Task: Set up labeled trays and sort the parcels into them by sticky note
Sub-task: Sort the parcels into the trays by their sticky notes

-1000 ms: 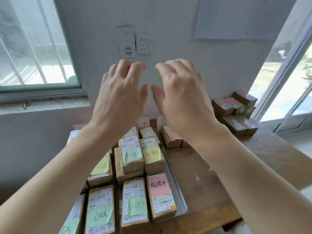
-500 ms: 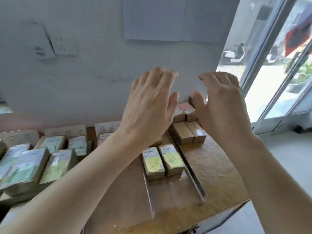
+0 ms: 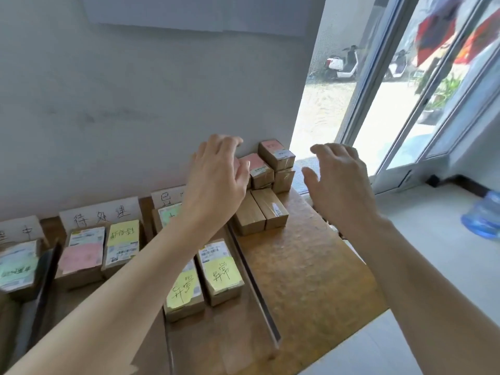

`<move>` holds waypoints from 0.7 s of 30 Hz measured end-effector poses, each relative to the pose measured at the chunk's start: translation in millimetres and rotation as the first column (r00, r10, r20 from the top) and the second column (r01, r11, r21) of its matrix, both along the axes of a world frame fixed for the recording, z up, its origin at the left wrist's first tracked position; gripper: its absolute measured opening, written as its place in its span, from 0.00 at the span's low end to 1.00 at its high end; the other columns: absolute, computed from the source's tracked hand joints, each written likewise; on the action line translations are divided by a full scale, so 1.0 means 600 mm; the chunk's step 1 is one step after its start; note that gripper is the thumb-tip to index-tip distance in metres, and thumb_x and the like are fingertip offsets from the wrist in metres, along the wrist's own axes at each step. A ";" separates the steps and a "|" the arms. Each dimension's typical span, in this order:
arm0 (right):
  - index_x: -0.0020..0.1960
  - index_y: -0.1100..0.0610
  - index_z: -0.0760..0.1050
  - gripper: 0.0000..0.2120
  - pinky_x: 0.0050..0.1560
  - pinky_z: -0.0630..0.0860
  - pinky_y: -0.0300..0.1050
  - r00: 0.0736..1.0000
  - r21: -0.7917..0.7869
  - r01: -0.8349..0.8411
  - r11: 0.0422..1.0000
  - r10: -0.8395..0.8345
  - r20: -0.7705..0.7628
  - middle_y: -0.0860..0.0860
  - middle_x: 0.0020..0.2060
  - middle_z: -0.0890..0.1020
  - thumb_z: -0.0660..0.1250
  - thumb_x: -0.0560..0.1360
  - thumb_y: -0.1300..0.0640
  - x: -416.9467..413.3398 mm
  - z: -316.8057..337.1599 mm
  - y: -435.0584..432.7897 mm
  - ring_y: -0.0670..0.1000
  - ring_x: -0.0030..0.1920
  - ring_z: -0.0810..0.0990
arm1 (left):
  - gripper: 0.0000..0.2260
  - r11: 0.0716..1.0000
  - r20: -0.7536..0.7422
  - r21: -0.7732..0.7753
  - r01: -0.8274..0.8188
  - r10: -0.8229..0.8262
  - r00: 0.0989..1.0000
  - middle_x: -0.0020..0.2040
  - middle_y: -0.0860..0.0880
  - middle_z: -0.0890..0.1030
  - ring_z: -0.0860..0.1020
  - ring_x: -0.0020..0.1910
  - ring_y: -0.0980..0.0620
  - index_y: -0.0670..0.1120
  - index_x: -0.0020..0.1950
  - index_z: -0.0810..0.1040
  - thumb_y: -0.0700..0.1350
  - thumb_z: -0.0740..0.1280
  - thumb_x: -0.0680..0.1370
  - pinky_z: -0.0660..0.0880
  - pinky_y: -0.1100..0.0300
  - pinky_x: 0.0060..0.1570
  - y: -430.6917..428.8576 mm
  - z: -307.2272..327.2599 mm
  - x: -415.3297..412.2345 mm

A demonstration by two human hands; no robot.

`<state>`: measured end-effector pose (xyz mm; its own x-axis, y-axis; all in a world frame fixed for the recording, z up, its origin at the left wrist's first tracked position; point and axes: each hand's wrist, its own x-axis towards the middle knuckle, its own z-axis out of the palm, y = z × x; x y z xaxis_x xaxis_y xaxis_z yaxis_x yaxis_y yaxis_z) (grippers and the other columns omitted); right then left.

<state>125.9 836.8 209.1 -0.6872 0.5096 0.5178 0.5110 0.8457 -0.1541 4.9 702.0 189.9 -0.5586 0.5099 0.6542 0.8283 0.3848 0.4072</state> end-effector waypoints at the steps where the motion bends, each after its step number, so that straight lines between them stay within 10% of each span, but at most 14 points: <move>1: 0.64 0.60 0.71 0.16 0.63 0.64 0.50 1.000 -0.016 0.008 1.000 -0.007 0.022 0.56 0.61 0.76 0.62 0.78 0.56 -0.007 -0.007 0.020 0.57 0.64 0.68 | 0.14 1.000 0.013 -0.008 -0.006 0.006 1.000 0.57 0.44 0.76 0.74 0.55 0.47 0.41 0.62 0.74 0.43 0.66 0.77 0.70 0.54 0.56 0.017 -0.007 -0.008; 21: 0.66 0.62 0.68 0.21 0.59 0.69 0.54 0.955 -0.470 -0.126 0.874 0.234 0.179 0.59 0.62 0.73 0.63 0.77 0.52 -0.290 -0.176 0.509 0.60 0.63 0.69 | 0.16 0.908 0.468 -0.275 -0.316 0.413 0.781 0.61 0.45 0.73 0.73 0.59 0.48 0.42 0.64 0.71 0.47 0.63 0.79 0.69 0.58 0.59 0.395 -0.207 -0.213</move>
